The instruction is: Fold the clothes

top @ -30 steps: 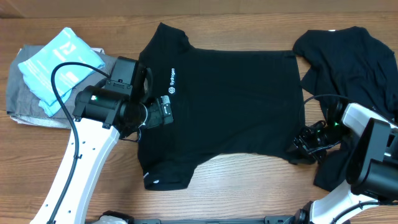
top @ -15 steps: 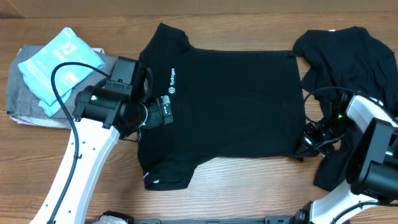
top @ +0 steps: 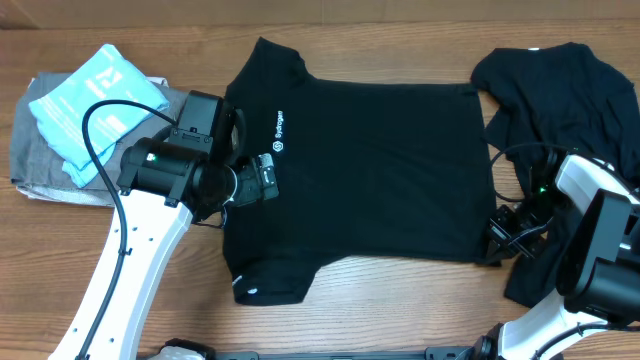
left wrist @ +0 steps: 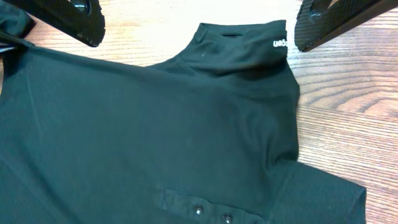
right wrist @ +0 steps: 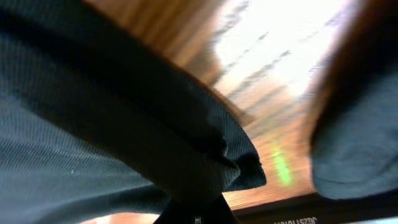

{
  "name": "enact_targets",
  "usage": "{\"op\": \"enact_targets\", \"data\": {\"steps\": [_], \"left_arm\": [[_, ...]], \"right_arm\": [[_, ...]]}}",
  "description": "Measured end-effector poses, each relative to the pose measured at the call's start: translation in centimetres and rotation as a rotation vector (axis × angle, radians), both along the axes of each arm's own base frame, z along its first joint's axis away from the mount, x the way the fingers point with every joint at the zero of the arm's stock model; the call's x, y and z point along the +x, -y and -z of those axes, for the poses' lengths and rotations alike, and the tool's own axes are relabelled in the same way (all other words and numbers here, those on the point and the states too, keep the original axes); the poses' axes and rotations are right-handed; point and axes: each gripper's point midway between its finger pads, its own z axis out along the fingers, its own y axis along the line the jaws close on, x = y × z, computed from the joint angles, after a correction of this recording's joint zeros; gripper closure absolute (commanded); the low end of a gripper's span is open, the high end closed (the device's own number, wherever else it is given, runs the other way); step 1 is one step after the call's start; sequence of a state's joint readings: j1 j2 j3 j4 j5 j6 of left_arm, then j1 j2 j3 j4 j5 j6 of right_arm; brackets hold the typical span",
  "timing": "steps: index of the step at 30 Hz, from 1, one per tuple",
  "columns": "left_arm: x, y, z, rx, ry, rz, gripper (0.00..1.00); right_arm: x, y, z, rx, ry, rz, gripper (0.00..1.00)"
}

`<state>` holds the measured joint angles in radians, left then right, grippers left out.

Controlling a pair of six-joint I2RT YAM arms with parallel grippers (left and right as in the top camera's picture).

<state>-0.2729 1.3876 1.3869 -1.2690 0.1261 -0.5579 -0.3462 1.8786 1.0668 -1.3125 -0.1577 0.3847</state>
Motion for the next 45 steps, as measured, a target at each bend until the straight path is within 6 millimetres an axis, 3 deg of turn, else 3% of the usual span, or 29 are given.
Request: {"op": "enact_targets", "data": {"steps": [4, 10, 18, 22, 31, 34, 39, 45], "left_arm": [[0.0, 0.0, 0.0, 0.0, 0.0, 0.0, 0.0], [0.0, 0.0, 0.0, 0.0, 0.0, 0.0, 0.0], [0.0, 0.0, 0.0, 0.0, 0.0, 0.0, 0.0], [0.0, 0.0, 0.0, 0.0, 0.0, 0.0, 0.0], [0.0, 0.0, 0.0, 0.0, 0.0, 0.0, 0.0], [0.0, 0.0, 0.0, 0.0, 0.0, 0.0, 0.0], [0.0, 0.0, 0.0, 0.0, 0.0, 0.0, 0.0], [0.0, 0.0, 0.0, 0.0, 0.0, 0.0, 0.0]], "right_arm": [[-0.3, 0.4, 0.0, -0.034, -0.022, 0.012, 0.96], [-0.5, 0.6, 0.0, -0.052, -0.035, 0.021, 0.72], [-0.6, 0.8, 0.1, -0.068, -0.042, 0.023, 0.58], [-0.6, 0.9, 0.1, -0.07, -0.043, 0.024, 0.44], [-0.3, 0.4, 1.0, -0.056, -0.013, 0.041, 0.44], [-0.4, 0.3, 1.3, -0.052, -0.007, 0.047, 0.52], [-0.1, -0.2, 1.6, -0.027, 0.014, 0.058, 0.77], [0.2, -0.7, 1.8, -0.009, 0.038, 0.08, 0.85]]}}
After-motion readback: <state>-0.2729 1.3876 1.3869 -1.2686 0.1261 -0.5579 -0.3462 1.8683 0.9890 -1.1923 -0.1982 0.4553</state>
